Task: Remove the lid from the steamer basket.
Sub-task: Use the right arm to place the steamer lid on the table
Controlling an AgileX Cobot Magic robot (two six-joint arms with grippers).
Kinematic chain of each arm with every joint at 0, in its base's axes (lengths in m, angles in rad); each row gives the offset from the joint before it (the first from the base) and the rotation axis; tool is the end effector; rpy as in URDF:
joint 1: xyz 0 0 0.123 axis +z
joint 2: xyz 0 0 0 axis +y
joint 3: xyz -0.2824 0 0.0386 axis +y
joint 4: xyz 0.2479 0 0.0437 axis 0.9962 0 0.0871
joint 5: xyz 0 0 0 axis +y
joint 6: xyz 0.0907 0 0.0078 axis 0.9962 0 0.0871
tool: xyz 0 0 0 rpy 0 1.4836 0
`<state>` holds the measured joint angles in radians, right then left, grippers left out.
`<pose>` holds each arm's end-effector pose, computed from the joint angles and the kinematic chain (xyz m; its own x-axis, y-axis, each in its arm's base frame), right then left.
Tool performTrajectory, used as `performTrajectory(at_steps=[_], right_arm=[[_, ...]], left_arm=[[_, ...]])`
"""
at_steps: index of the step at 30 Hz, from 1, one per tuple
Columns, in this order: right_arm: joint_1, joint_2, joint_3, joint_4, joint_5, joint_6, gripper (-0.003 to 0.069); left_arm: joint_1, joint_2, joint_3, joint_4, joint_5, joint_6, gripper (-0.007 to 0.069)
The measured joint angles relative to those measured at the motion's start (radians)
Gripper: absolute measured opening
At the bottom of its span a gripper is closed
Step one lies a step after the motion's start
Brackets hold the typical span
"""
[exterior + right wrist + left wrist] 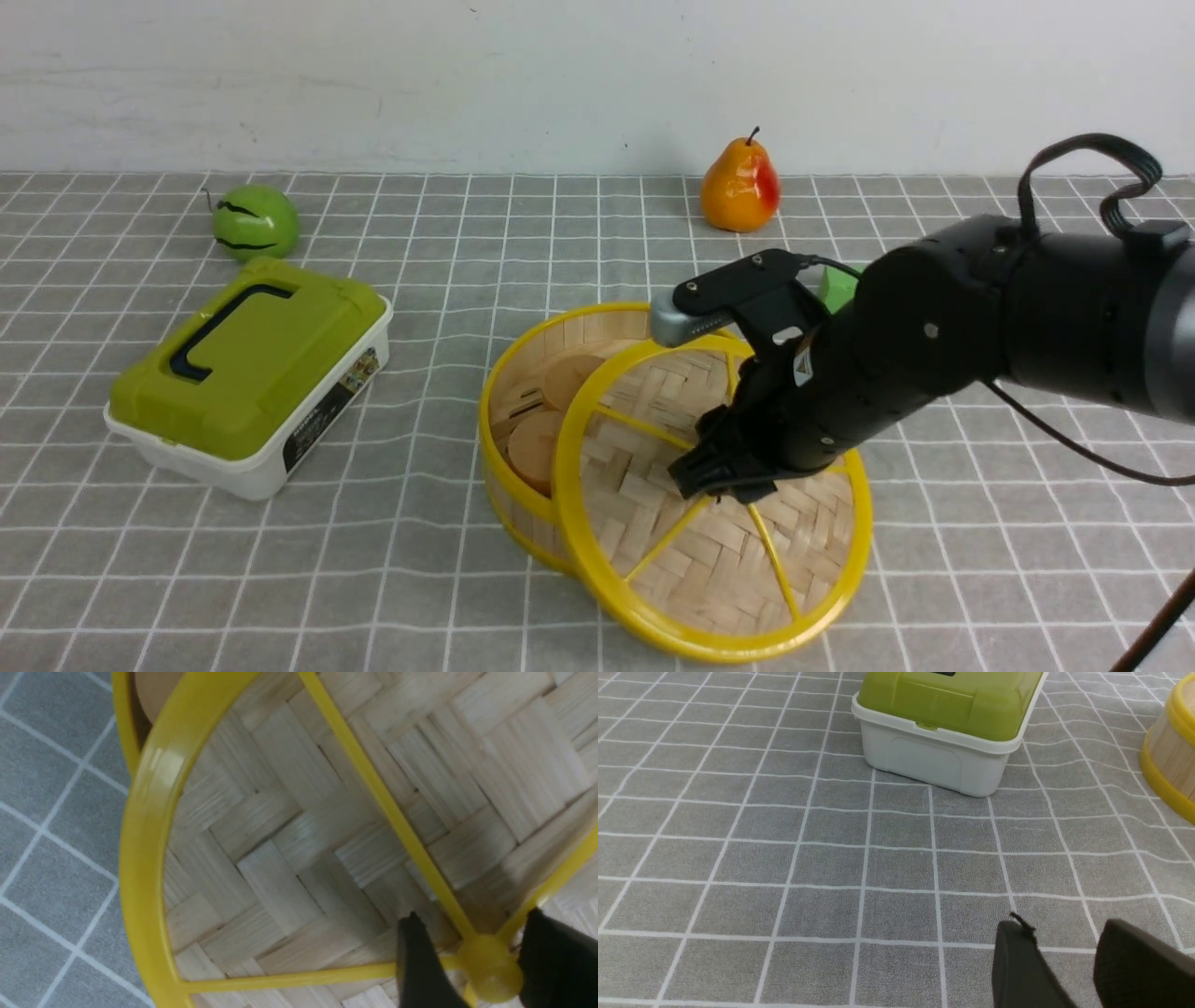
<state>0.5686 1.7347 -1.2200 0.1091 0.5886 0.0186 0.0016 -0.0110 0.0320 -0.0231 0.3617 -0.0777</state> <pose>0.3083 0.2036 0.2341 -0.7725 -0.3642 -0.5202 -0.4829 0.8689 0.1088 0.0530 -0.0007 0.1704 -0.2903 -0.0996 -0.9517 -0.0227 0.9950 -0.0972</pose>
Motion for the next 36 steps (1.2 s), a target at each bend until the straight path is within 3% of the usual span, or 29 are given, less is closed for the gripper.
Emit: performTrajectory(at_steps=[1, 2, 3, 5, 12, 23, 30, 32, 36], right_arm=[[0.000, 0.000, 0.000, -0.001, -0.002, 0.000, 0.0190], [0.000, 0.000, 0.000, -0.001, -0.003, 0.000, 0.0181], [0.000, 0.000, 0.000, -0.003, -0.003, 0.000, 0.0105], [0.000, 0.000, 0.000, -0.003, -0.004, 0.000, 0.0073], [0.000, 0.000, -0.019, -0.001, 0.014, 0.000, 0.0078], [0.000, 0.021, -0.333, -0.078, 0.174, 0.016, 0.0078], [-0.038, 0.013, -0.387, -0.234, 0.445, 0.054, 0.0078], [-0.078, 0.003, -0.386, -0.328, 0.583, 0.057, 0.0078], [-0.150, -0.018, -0.355, -0.421, 0.639, 0.071, 0.0078]], left_arm=[[0.000, 0.000, 0.000, 0.000, 0.000, 0.000, 0.0239], [0.000, 0.000, 0.000, 0.000, 0.000, 0.000, 0.0239], [0.000, 0.000, 0.000, 0.000, 0.000, 0.000, 0.0239], [0.000, 0.000, 0.000, 0.000, 0.000, 0.000, 0.0239], [0.000, 0.000, 0.000, 0.000, 0.000, 0.000, 0.0239], [0.000, 0.000, 0.000, 0.000, 0.000, 0.000, 0.0239], [0.000, 0.000, 0.000, 0.000, 0.000, 0.000, 0.0239], [0.000, 0.000, 0.000, 0.000, 0.000, 0.000, 0.0239], [0.000, 0.000, 0.000, 0.000, 0.000, 0.000, 0.0239]])
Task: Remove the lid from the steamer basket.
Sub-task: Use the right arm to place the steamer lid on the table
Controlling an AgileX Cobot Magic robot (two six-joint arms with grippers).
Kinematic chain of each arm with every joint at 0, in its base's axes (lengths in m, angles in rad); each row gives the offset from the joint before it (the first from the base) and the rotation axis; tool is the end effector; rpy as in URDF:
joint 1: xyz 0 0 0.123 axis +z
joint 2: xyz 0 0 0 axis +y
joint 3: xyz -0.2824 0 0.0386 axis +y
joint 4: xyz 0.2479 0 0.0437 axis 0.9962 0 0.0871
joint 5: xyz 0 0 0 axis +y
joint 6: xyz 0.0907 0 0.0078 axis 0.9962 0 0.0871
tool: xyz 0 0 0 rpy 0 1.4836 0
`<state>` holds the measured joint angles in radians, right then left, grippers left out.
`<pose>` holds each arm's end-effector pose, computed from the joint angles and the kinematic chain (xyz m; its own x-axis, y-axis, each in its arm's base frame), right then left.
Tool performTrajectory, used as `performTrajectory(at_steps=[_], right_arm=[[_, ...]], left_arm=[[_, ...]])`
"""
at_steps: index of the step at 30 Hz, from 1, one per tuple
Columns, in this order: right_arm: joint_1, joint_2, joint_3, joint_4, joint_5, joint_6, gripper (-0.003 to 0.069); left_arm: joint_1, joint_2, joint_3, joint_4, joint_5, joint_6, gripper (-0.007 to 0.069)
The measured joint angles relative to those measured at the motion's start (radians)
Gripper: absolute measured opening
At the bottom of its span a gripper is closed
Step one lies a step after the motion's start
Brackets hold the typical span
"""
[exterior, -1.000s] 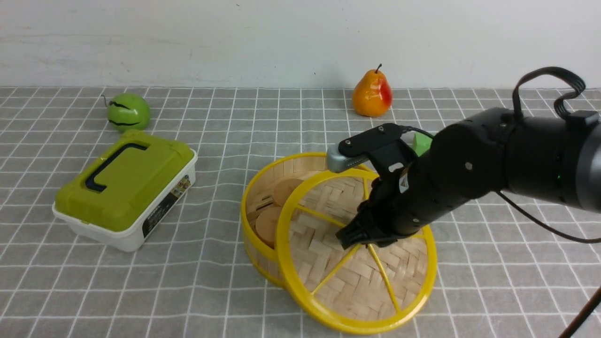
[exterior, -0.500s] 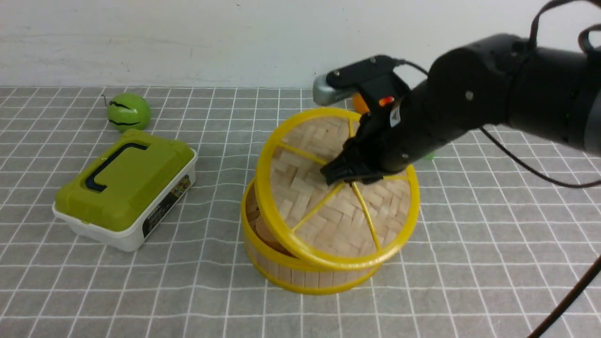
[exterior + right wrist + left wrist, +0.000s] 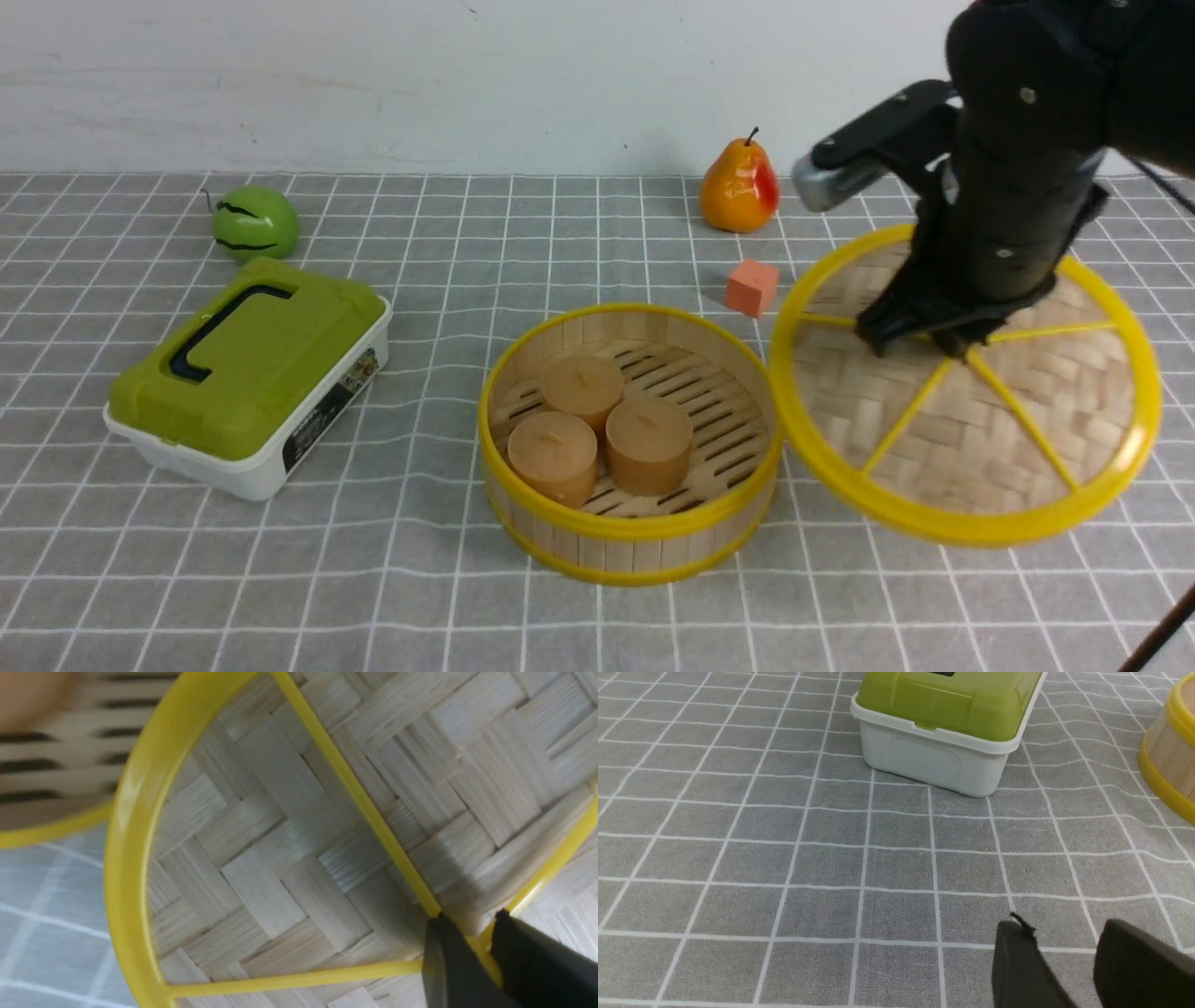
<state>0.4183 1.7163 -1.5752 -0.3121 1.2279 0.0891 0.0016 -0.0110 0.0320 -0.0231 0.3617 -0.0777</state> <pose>0.3367 0.1209 0.3221 -0.8656 -0.4046 -0.2950 -0.3260 0.9025 -0.2815 0.0530 -0.0007 0.1704 -0.2903 -0.0996 -0.9517 -0.0227 0.9950 -0.0972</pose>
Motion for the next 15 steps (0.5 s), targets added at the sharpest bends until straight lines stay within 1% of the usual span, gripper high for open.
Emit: performTrajectory(at_steps=[3, 5, 6, 7, 8, 9, 11, 12, 13, 15], right_arm=[[-0.065, -0.003, 0.030, 0.003, -0.009, 0.003, 0.0078], [-0.121, -0.003, 0.065, 0.046, -0.059, 0.003, 0.0078], [-0.133, -0.002, 0.072, 0.052, -0.072, 0.003, 0.0078], [-0.150, 0.000, 0.082, 0.078, -0.091, 0.003, 0.0078], [-0.203, 0.016, 0.107, 0.140, -0.153, 0.003, 0.0078], [-0.208, 0.018, 0.112, 0.153, -0.166, 0.003, 0.0078], [-0.262, 0.060, 0.135, 0.235, -0.245, -0.014, 0.0078], [-0.265, 0.064, 0.135, 0.235, -0.245, -0.017, 0.0078], [-0.285, 0.099, 0.141, 0.289, -0.279, -0.042, 0.0078], [-0.296, 0.143, 0.145, 0.338, -0.305, -0.076, 0.0078]], left_arm=[[0.000, 0.000, 0.000, 0.000, 0.000, 0.000, 0.0239], [0.000, 0.000, 0.000, 0.000, 0.000, 0.000, 0.0239], [0.000, 0.000, 0.000, 0.000, 0.000, 0.000, 0.0239], [0.000, 0.000, 0.000, 0.000, 0.000, 0.000, 0.0239], [0.000, 0.000, 0.000, 0.000, 0.000, 0.000, 0.0239], [0.000, 0.000, 0.000, 0.000, 0.000, 0.000, 0.0239], [0.000, 0.000, 0.000, 0.000, 0.000, 0.000, 0.0239], [0.000, 0.000, 0.000, 0.000, 0.000, 0.000, 0.0239], [0.000, 0.000, 0.000, 0.000, 0.000, 0.000, 0.0239], [0.000, 0.000, 0.000, 0.000, 0.000, 0.000, 0.0239]])
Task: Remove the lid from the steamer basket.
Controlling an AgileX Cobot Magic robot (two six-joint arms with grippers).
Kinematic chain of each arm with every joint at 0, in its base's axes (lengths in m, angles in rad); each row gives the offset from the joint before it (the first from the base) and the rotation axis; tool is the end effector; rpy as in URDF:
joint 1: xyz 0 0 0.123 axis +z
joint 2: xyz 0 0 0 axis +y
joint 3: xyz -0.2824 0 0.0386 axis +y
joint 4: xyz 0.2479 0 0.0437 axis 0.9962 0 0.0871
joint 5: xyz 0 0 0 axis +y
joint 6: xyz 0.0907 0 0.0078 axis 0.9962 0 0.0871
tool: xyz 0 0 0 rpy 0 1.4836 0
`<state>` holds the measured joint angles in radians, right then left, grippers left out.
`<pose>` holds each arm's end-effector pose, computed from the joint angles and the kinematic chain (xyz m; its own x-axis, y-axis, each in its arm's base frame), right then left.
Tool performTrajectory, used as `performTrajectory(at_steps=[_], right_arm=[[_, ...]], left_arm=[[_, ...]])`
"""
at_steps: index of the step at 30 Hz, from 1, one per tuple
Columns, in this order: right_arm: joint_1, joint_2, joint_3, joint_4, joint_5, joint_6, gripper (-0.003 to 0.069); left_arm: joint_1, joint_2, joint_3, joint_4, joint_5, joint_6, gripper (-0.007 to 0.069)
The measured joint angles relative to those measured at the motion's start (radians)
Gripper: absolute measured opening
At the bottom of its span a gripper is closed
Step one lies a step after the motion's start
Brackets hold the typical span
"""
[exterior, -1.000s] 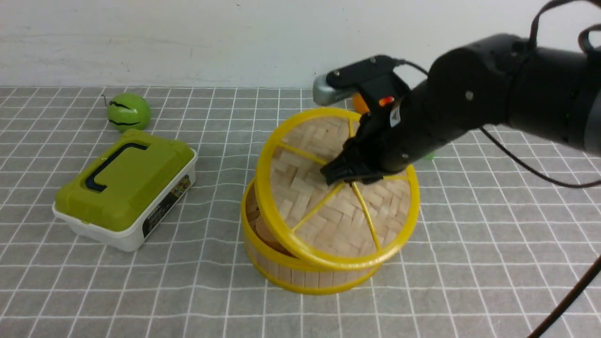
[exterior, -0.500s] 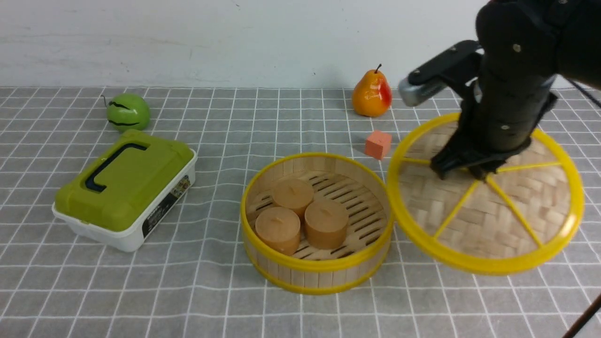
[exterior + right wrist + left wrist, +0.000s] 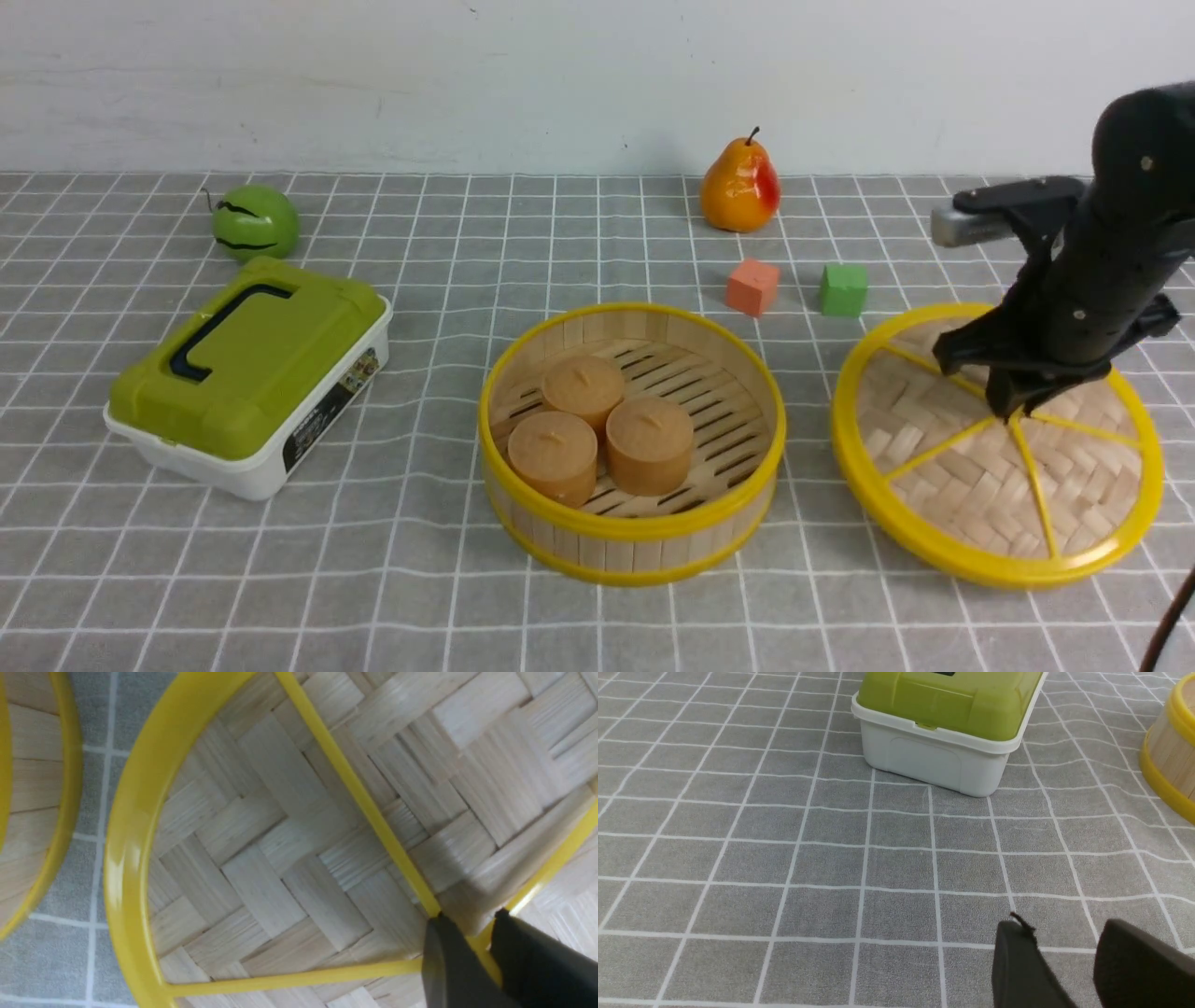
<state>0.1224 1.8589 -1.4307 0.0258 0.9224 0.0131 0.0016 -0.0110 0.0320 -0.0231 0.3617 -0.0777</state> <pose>0.3852 0.0493 0.2328 -0.9492 -0.0879 -0.3020 -0.1011 0.9945 0.0283 0.0530 -0.0007 0.1704 -0.2903 -0.0996 -0.9517 -0.0227 0.9950 -0.0972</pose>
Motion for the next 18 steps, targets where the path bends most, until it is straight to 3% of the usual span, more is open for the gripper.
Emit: performTrajectory(at_steps=[7, 8, 9, 11, 14, 18], right_arm=[[-0.001, 0.077, 0.001, 0.049, -0.029, -0.029, 0.0108], [-0.001, 0.076, 0.000, 0.050, -0.027, -0.029, 0.0165], [-0.001, 0.076, 0.000, 0.050, -0.027, -0.029, 0.0174], [-0.001, 0.051, -0.001, 0.050, 0.002, -0.037, 0.0300], [-0.001, -0.037, 0.000, 0.057, 0.035, -0.071, 0.0423], [-0.001, -0.222, 0.006, 0.118, 0.047, -0.118, 0.0501]], left_arm=[[0.000, 0.000, 0.000, 0.000, 0.000, 0.000, 0.0239], [0.000, 0.000, 0.000, 0.000, 0.000, 0.000, 0.0239], [0.000, 0.000, 0.000, 0.000, 0.000, 0.000, 0.0239], [0.000, 0.000, 0.000, 0.000, 0.000, 0.000, 0.0239], [0.000, 0.000, 0.000, 0.000, 0.000, 0.000, 0.0239], [0.000, 0.000, 0.000, 0.000, 0.000, 0.000, 0.0239]])
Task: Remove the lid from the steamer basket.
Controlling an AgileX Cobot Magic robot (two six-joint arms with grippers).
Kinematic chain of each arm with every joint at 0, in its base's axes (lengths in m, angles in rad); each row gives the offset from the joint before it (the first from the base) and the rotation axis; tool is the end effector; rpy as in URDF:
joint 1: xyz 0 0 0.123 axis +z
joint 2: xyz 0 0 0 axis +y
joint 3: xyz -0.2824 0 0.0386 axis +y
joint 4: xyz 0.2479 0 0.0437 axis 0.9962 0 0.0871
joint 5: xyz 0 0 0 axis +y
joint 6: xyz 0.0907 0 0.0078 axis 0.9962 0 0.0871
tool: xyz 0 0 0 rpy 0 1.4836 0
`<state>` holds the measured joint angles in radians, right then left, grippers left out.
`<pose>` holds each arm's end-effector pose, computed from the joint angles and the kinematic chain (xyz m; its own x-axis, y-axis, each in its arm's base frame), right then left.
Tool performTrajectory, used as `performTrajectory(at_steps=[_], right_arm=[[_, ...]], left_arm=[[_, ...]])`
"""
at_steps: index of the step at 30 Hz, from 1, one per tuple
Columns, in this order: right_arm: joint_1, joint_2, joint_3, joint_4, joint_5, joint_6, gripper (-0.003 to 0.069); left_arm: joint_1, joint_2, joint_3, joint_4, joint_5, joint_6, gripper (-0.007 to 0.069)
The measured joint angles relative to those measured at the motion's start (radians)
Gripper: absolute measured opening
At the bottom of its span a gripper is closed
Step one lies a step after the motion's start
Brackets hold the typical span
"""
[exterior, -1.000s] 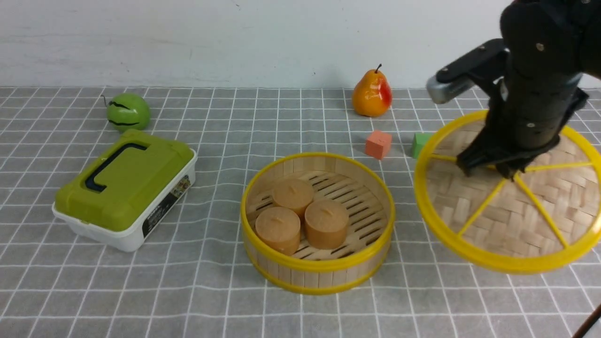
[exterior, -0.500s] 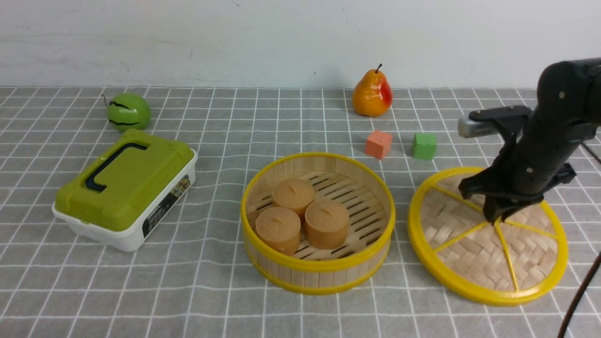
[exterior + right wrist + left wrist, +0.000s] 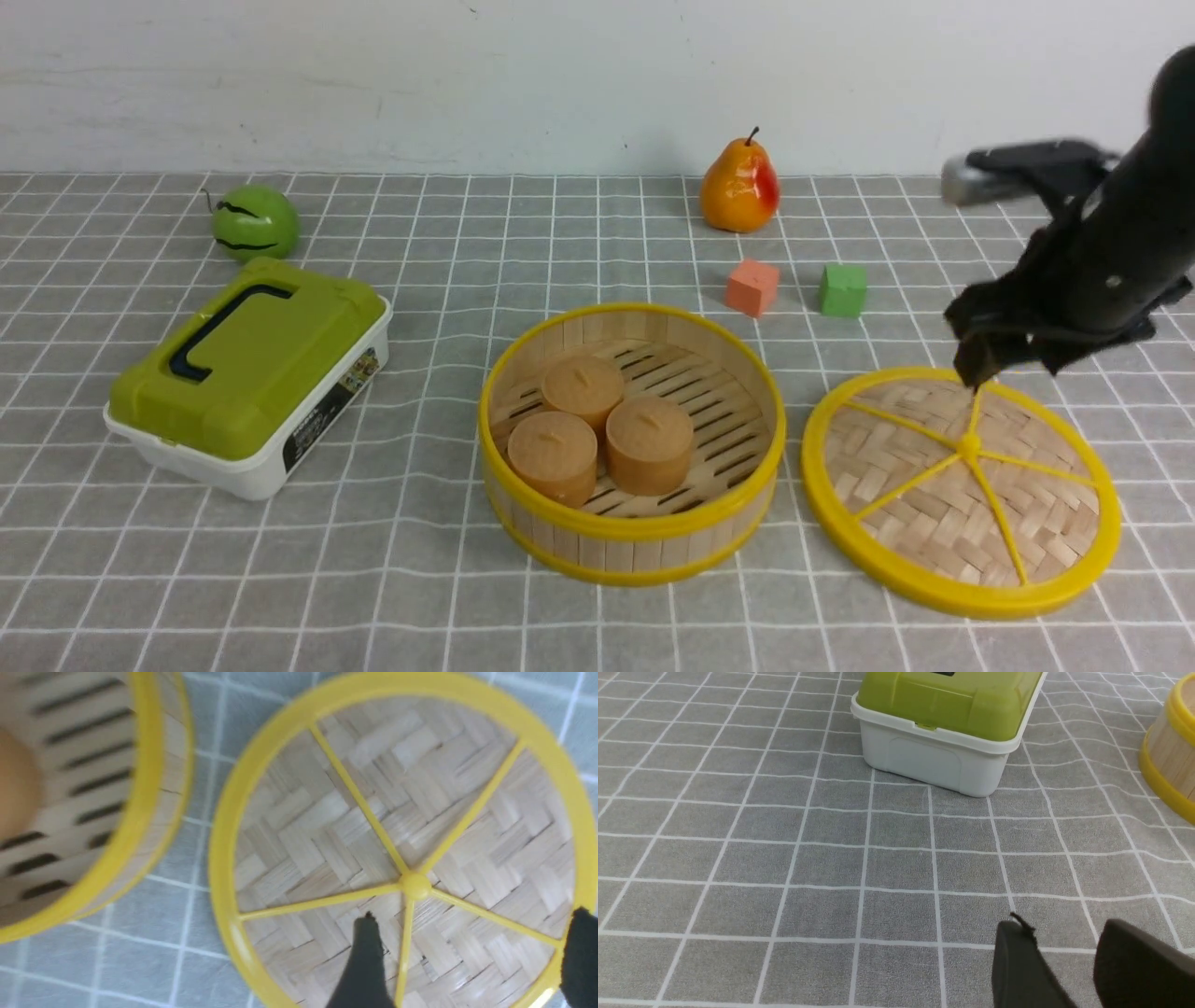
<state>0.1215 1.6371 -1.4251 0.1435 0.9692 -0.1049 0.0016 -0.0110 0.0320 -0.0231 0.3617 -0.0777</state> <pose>0.3466 0.0531 0.3126 -0.8754 -0.1302 -0.4655 -0.1950 0.9763 0.0937 0.0530 -0.0007 0.1704 -0.2903 -0.0996 -0.9517 -0.0227 0.9950 -0.0972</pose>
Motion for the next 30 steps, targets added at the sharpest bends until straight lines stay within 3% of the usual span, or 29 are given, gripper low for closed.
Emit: performTrajectory(at_steps=[4, 7, 10, 11, 12, 15, 18, 30], right_arm=[[0.000, -0.186, 0.049, 0.102, -0.007, -0.062, 0.0500], [0.000, -0.392, 0.157, 0.206, -0.021, -0.140, 0.0435], [0.000, -0.579, 0.302, 0.281, -0.037, -0.199, 0.0311], [0.000, -0.604, 0.311, 0.284, -0.037, -0.205, 0.0302], [0.000, -0.702, 0.395, 0.311, -0.045, -0.228, 0.0209], [0.000, -0.863, 0.514, 0.328, -0.067, -0.249, 0.0066], [0.000, -0.998, 0.606, 0.329, -0.088, -0.252, -0.0008], [-0.001, -1.220, 0.827, 0.295, -0.142, -0.248, -0.0020]], left_arm=[[0.000, 0.000, 0.000, 0.000, 0.000, 0.000, 0.0239], [0.000, 0.000, 0.000, 0.000, 0.000, 0.000, 0.0239], [0.000, 0.000, 0.000, 0.000, 0.000, 0.000, 0.0239], [0.000, 0.000, 0.000, 0.000, 0.000, 0.000, 0.0239], [0.000, 0.000, 0.000, 0.000, 0.000, 0.000, 0.0239], [0.000, 0.000, 0.000, 0.000, 0.000, 0.000, 0.0239], [0.000, 0.000, 0.000, 0.000, 0.000, 0.000, 0.0239], [0.000, 0.000, 0.000, 0.000, 0.000, 0.000, 0.0239]])
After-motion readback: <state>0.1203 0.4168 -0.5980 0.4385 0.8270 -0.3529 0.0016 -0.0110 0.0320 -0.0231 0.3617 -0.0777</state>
